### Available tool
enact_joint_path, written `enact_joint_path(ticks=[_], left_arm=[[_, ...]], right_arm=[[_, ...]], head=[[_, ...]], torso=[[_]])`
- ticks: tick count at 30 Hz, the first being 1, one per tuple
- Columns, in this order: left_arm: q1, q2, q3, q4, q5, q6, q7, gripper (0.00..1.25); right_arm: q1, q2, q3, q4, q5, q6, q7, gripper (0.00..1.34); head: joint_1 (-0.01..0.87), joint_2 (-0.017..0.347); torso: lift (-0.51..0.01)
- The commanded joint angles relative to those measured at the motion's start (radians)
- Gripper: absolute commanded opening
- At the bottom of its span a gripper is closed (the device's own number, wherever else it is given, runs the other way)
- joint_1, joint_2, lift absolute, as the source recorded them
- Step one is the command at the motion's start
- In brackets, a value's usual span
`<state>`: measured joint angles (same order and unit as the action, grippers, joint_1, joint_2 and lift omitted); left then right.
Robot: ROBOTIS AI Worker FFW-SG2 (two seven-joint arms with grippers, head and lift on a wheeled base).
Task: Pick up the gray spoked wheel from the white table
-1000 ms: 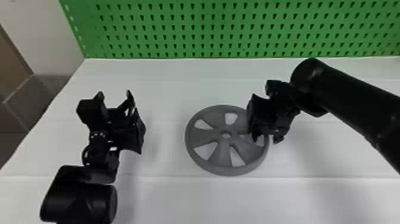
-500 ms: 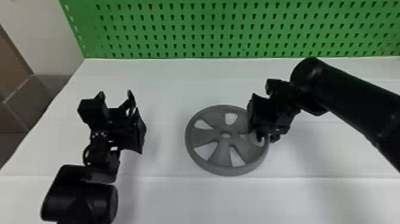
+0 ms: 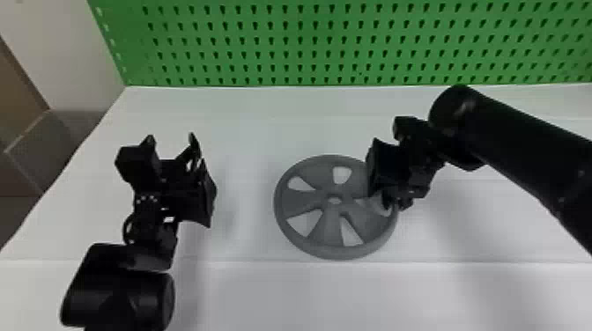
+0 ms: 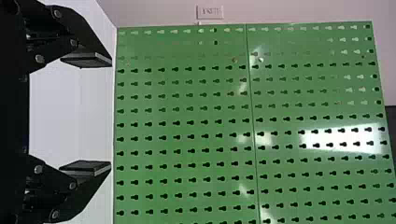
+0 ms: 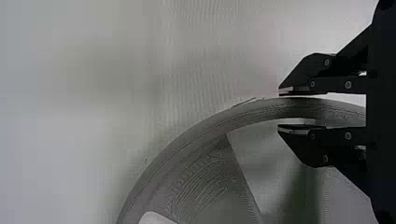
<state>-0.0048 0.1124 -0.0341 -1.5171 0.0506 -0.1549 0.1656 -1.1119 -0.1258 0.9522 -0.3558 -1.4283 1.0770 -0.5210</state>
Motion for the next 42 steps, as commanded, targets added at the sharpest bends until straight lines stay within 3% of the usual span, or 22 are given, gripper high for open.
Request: enact_joint_path(ticks=[1, 7, 11, 34, 37, 42], left_arm=[[-0.001, 0.000, -0.001, 0.000, 0.000, 0.000, 0.000, 0.78], [-0.003, 0.001, -0.001, 0.001, -0.002, 0.000, 0.000, 0.78], [-0.003, 0.001, -0.001, 0.001, -0.002, 0.000, 0.000, 0.78], [-0.001, 0.003, -0.001, 0.001, -0.002, 0.000, 0.000, 0.77], [0.000, 0.003, 0.000, 0.001, 0.000, 0.000, 0.000, 0.77], [0.000, 0.003, 0.000, 0.001, 0.000, 0.000, 0.000, 0.77]], right_arm=[[-0.002, 0.000, 0.008, 0.000, -0.009, 0.001, 0.001, 0.41], [-0.003, -0.002, 0.020, 0.001, -0.027, 0.009, 0.004, 0.40], [-0.003, -0.003, 0.023, 0.014, -0.054, 0.015, 0.004, 0.27], [-0.003, -0.005, 0.026, 0.014, -0.054, 0.032, 0.004, 0.26], [-0.003, -0.005, 0.008, 0.014, -0.047, 0.041, 0.004, 0.26], [-0.002, -0.003, -0.099, 0.006, 0.057, 0.083, 0.003, 0.24]], head=[[0.779, 0.077], [0.779, 0.077], [0.779, 0.077], [0.779, 0.077], [0.779, 0.077], [0.779, 0.077]], torso=[[-0.077], [-0.077], [-0.077], [-0.077], [-0.077], [-0.077]])
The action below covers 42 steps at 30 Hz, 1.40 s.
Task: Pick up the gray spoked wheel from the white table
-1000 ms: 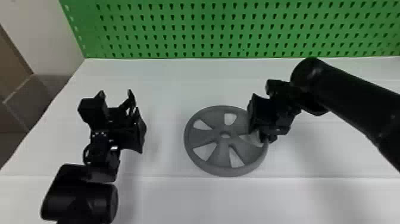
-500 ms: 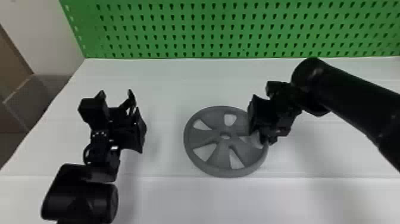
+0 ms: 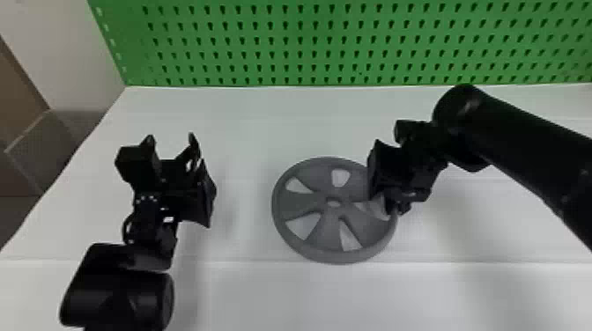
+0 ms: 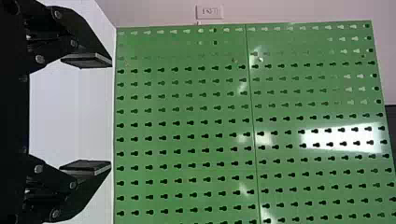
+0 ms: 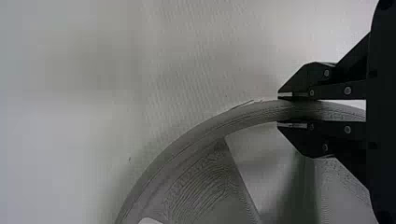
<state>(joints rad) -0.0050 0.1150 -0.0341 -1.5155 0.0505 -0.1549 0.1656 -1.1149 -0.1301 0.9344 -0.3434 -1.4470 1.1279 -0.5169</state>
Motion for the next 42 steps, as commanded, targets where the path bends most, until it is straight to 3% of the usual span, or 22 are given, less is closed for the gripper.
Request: enact_joint_path(ticks=[1, 14, 20, 32, 38, 42], left_arm=[[0.000, 0.000, 0.000, 0.000, 0.002, 0.000, 0.000, 0.77], [0.006, 0.005, 0.003, 0.000, 0.006, 0.000, 0.000, 0.77], [0.008, 0.008, 0.005, 0.000, 0.011, 0.000, 0.000, 0.77], [0.011, 0.009, 0.010, -0.002, 0.017, 0.000, 0.000, 0.77], [0.020, 0.009, 0.020, -0.009, 0.022, 0.000, 0.000, 0.77], [0.028, 0.009, 0.031, -0.018, 0.023, 0.000, 0.000, 0.77]], right_arm=[[0.003, 0.001, -0.108, -0.011, 0.097, 0.043, 0.000, 0.24], [-0.005, -0.008, -0.304, -0.103, 0.315, 0.108, -0.002, 0.24], [-0.002, -0.014, -0.441, -0.166, 0.422, 0.127, -0.002, 0.24], [0.017, -0.011, -0.591, -0.307, 0.590, 0.095, 0.000, 0.23], [0.052, -0.013, -0.698, -0.414, 0.637, 0.075, 0.014, 0.23], [0.101, -0.020, -0.723, -0.548, 0.655, 0.018, 0.037, 0.23]], head=[[0.779, 0.077], [0.779, 0.077], [0.779, 0.077], [0.779, 0.077], [0.779, 0.077], [0.779, 0.077]], torso=[[-0.077], [-0.077], [-0.077], [-0.077], [-0.077], [-0.077]])
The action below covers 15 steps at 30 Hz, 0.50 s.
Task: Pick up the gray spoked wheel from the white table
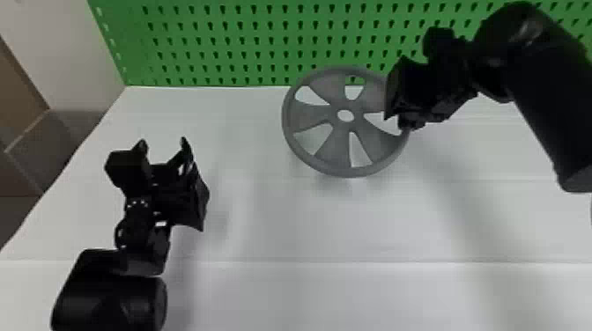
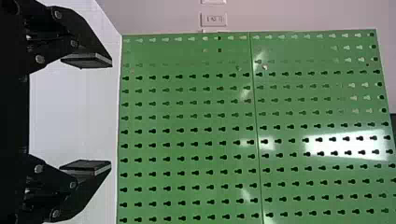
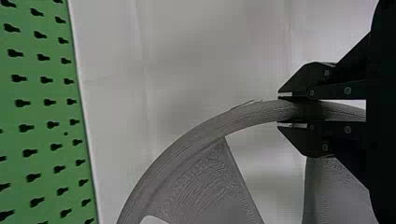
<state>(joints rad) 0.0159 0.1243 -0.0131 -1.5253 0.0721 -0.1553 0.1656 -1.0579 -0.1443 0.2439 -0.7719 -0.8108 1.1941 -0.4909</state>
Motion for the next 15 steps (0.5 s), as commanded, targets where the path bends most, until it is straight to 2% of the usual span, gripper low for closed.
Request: enact_joint_path(ticks=[1, 3, 8, 11, 13, 15], left_arm=[[0.009, 0.000, 0.013, -0.010, 0.003, 0.000, 0.000, 0.77], [0.012, 0.000, 0.016, -0.015, 0.003, 0.000, 0.000, 0.77], [0.021, 0.000, 0.030, -0.027, 0.006, 0.000, 0.000, 0.77], [0.024, 0.000, 0.035, -0.030, 0.006, 0.000, 0.000, 0.77], [0.027, 0.000, 0.038, -0.035, 0.009, -0.001, 0.000, 0.77], [0.027, 0.000, 0.039, -0.036, 0.011, -0.001, 0.000, 0.77]], right_arm=[[0.059, -0.006, -0.046, -0.147, 0.025, -0.065, 0.018, 0.23], [0.085, -0.003, -0.078, -0.199, 0.044, -0.091, 0.041, 0.23], [0.138, 0.005, -0.117, -0.310, 0.205, -0.176, 0.190, 0.23], [0.180, 0.006, -0.120, -0.354, 0.243, -0.246, 0.233, 0.23], [0.214, 0.012, -0.127, -0.368, 0.303, -0.326, 0.307, 0.23], [0.246, 0.017, -0.138, -0.382, 0.329, -0.398, 0.348, 0.23]], head=[[0.779, 0.077], [0.779, 0.077], [0.779, 0.077], [0.779, 0.077], [0.779, 0.077], [0.779, 0.077]], torso=[[-0.077], [-0.077], [-0.077], [-0.077], [-0.077], [-0.077]])
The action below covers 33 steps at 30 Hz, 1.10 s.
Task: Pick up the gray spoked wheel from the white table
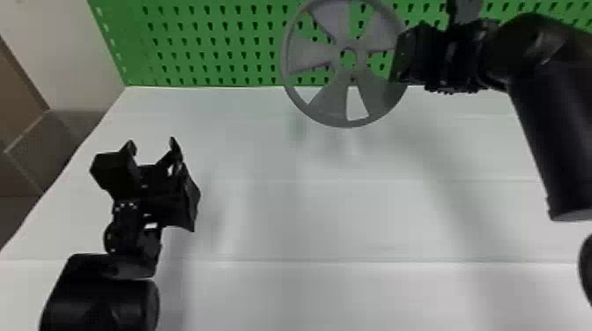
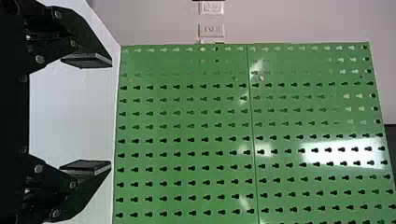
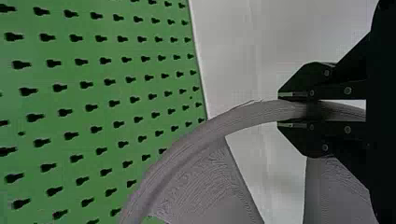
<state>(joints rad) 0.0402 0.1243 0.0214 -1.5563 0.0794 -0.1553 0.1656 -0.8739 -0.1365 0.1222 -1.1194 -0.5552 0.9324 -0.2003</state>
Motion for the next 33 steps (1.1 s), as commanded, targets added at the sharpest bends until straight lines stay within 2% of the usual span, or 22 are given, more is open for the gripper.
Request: enact_joint_path(ticks=[1, 10, 16, 26, 31, 33], left_arm=[[0.003, 0.000, 0.005, -0.007, 0.005, -0.001, 0.000, 0.77], [0.006, 0.000, 0.011, -0.014, 0.014, -0.001, 0.000, 0.77], [0.006, -0.002, 0.012, -0.018, 0.019, -0.001, 0.000, 0.77], [0.006, -0.002, 0.006, -0.019, 0.030, 0.000, 0.000, 0.77], [0.007, -0.003, 0.000, -0.019, 0.037, 0.000, 0.000, 0.77], [0.007, -0.003, -0.003, -0.019, 0.039, 0.000, 0.000, 0.77]], right_arm=[[0.078, 0.009, -0.019, -0.039, 0.095, -0.170, 0.085, 0.23], [0.205, 0.020, -0.044, -0.076, 0.204, -0.403, 0.191, 0.23], [0.294, 0.037, -0.059, -0.111, 0.248, -0.534, 0.197, 0.23], [0.421, 0.046, -0.064, -0.134, 0.307, -0.756, 0.200, 0.23], [0.480, 0.071, -0.105, -0.135, 0.380, -0.888, 0.200, 0.23], [0.501, 0.074, -0.113, -0.134, 0.379, -0.928, 0.200, 0.23]], head=[[0.779, 0.077], [0.779, 0.077], [0.779, 0.077], [0.779, 0.077], [0.779, 0.077], [0.779, 0.077]], torso=[[-0.077], [-0.077], [-0.077], [-0.077], [-0.077], [-0.077]])
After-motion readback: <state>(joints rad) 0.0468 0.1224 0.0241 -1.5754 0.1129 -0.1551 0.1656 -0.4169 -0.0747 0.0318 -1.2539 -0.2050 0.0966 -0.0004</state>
